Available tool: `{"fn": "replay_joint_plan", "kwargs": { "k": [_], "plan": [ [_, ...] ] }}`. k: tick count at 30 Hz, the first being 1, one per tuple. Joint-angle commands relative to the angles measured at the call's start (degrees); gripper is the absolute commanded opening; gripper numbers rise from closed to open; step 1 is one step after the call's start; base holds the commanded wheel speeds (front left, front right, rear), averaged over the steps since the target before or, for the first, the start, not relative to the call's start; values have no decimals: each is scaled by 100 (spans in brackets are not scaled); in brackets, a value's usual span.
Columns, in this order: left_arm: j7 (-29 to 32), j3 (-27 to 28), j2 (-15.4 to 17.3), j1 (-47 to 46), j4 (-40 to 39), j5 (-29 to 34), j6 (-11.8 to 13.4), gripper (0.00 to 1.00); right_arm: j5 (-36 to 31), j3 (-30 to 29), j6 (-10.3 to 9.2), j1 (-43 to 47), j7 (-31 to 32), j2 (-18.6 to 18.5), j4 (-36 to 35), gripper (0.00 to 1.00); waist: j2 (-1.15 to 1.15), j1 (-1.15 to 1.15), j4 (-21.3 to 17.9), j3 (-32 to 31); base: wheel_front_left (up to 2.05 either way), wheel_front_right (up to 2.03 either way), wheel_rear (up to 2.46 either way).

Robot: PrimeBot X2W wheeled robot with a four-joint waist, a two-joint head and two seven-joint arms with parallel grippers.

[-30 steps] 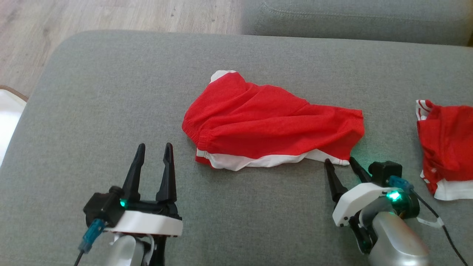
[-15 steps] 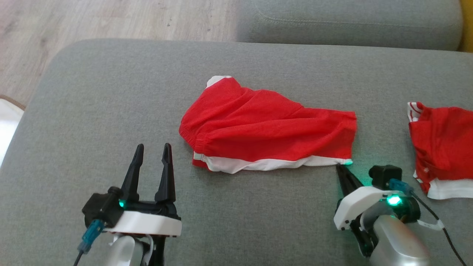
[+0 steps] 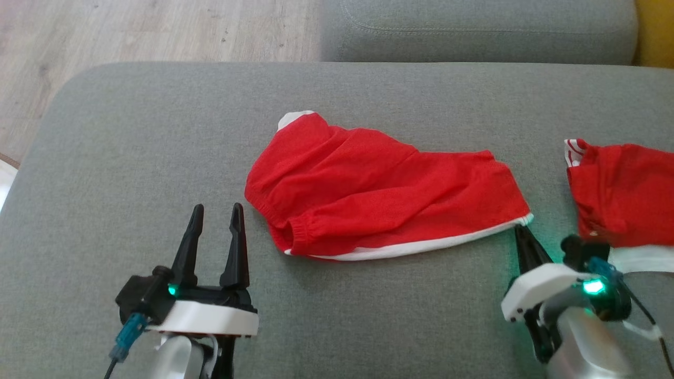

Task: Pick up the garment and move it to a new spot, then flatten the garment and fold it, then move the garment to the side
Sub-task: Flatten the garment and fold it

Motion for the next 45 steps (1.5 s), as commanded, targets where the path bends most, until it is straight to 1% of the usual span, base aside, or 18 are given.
{"fn": "replay_joint_plan", "kwargs": {
  "k": [1, 3, 4, 5, 6, 8, 15, 23, 30, 40, 45],
  "plan": [
    [-46, 192, 8, -106, -202, 35, 16, 100, -27, 90, -4, 29, -19, 9, -197, 0, 0, 0, -10, 4, 0, 0, 0],
    [-46, 185, 8, -104, -201, 31, 14, 100, 2, 76, -4, 118, 49, 9, -292, 0, 0, 0, -24, 4, 0, 0, 0],
    [-46, 182, 8, -102, -199, 30, 13, 100, 23, 71, -4, 155, 82, 9, -340, 9, 0, 0, -30, 5, 0, 0, 0],
    [-46, 179, 8, -101, -198, 30, 12, 100, 20, 64, -4, 190, 110, 9, -387, 91, 0, 0, -35, 5, 0, 0, 0],
    [-46, 176, 8, -100, -196, 30, 11, 100, 9, 43, -4, 222, 126, 9, -439, 100, 0, 0, -38, 3, 0, 0, 0],
    [-46, 171, 8, -100, -191, 30, 9, 100, -10, 11, -4, 281, 157, 9, -547, 100, 0, 0, -38, 0, 0, 0, 0],
    [-46, 179, 8, -113, -174, 42, -4, 100, -264, -112, -4, 607, -36, 9, -1405, 100, 0, 0, -18, 7, 0, 0, 0],
    [-46, 151, 8, -136, -184, 37, -16, 100, -365, -215, -4, 841, 103, 9, -1728, 100, 0, 0, 21, 85, 0, 0, 0],
    [-46, 108, 8, -209, -170, 52, -32, 100, -454, -360, -4, 612, 466, 9, -1510, 100, 0, 0, 86, 213, 0, 0, 0],
    [-46, 102, 8, -266, -128, 87, -56, 100, -406, -301, -4, 261, 461, 9, -957, 100, 0, 0, 173, 289, 0, 0, 0],
    [-46, 109, 8, -266, -124, 98, -63, 100, -660, -219, -4, 195, 448, 9, -765, 100, 0, 0, 165, 285, 0, 0, 0]
  ]
}}
